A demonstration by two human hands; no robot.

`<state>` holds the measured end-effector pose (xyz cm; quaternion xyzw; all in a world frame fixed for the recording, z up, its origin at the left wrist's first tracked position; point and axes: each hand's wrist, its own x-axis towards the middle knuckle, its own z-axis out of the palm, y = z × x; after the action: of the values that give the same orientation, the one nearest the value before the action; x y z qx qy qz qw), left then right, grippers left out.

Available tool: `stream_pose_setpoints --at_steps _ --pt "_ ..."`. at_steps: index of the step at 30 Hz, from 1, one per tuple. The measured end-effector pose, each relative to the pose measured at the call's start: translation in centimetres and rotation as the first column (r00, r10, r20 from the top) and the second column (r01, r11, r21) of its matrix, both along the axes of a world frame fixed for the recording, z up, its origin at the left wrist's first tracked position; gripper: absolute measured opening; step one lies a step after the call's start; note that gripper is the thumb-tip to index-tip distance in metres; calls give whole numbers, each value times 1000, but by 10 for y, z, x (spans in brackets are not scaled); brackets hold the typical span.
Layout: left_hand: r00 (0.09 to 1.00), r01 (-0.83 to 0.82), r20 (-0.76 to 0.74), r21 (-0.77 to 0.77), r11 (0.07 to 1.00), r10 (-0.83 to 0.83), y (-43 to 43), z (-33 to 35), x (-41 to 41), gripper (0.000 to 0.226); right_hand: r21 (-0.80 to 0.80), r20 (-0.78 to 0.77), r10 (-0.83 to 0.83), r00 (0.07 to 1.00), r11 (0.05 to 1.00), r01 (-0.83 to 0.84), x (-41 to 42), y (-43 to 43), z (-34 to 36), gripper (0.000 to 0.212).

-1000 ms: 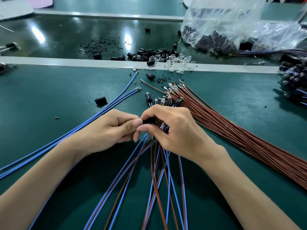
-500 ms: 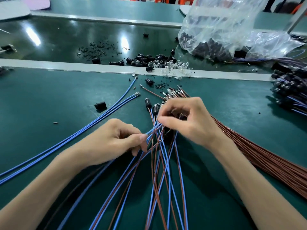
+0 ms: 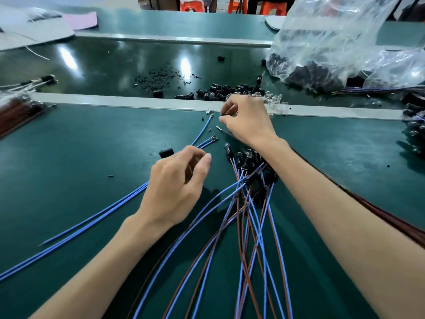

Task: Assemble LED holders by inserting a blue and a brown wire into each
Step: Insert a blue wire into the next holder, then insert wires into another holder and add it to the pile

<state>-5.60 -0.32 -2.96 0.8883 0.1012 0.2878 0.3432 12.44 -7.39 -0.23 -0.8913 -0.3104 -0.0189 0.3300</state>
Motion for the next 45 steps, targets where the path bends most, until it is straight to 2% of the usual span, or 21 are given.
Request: stream_pose_setpoints --at_steps 1,3,5,7,9,12,13,15,18,22,24,29,31,33,35,36,38,39,41,43,45 --pt "999 -38 3 -55 998 38 0 0 2 33 132 -86 14 996 991 -2 -15 -4 6 8" --pt "997 -67 -34 -103 992 64 0 0 4 49 322 -255 153 955 945 -65 -54 -12 15 16" --pt "999 -29 -28 -51 998 28 1 -4 4 48 366 -337 290 896 917 -159 -86 -20 18 15" --pt "1000 -11 17 18 1000 10 1 -4 3 28 336 -344 322 882 919 -205 -98 -31 21 11" --pt "999 -8 51 20 1000 7 1 -3 3 16 234 -232 232 945 956 -177 -85 -48 26 11" --pt "999 28 39 -28 999 -27 1 -4 4 32 -56 -18 -79 997 995 78 -46 -88 28 17" --pt "999 42 16 -34 999 -42 1 -5 4 39 -174 0 -174 985 970 171 -34 -103 24 18" --pt "998 57 -10 -34 998 -57 1 -7 2 45 -329 -68 -295 953 908 258 -22 -125 14 16" --pt "998 67 -12 -25 997 -67 -1 -5 1 48 -325 -147 -360 921 897 299 -26 -134 -1 24" --pt "997 74 -23 -10 997 -74 0 -3 0 51 -315 -72 -413 908 873 372 -28 -134 -6 29" --pt "996 83 -26 11 996 -83 -1 -2 0 52 -336 -55 -406 912 868 366 -27 -135 -7 24" --pt "992 127 -12 28 991 -127 -4 -3 -1 48 -301 -158 -412 897 886 354 -23 -136 -8 16" --pt "990 142 4 5 990 -142 -5 -3 -2 48 -285 -106 -435 894 875 392 -28 -135 -5 13" --pt "985 173 36 -98 980 -170 -8 -2 -3 45 -233 21 -455 890 864 447 -33 -134 4 16" --pt "954 301 99 -324 897 -284 -11 2 -3 38 -68 82 -439 895 893 445 -41 -130 26 20" --pt "922 385 147 -431 816 -358 -12 5 -3 32 36 29 -394 919 919 393 -45 -126 39 19" --pt "835 535 237 -564 629 -497 -12 9 -3 28 266 -190 -182 965 936 229 -55 -112 66 18" --pt "784 590 274 -609 530 -558 -12 10 -2 29 362 -298 -48 953 918 159 -59 -103 72 16" --pt "669 656 317 -678 331 -673 -15 10 0 31 439 -437 130 890 895 85 -66 -80 72 12" --pt "574 653 331 -736 175 -749 -20 9 -1 31 432 -507 155 848 897 94 -70 -62 59 10" --pt "556 640 319 -754 149 -768 -24 8 -4 32 529 -558 144 818 821 217 -66 -56 46 11"
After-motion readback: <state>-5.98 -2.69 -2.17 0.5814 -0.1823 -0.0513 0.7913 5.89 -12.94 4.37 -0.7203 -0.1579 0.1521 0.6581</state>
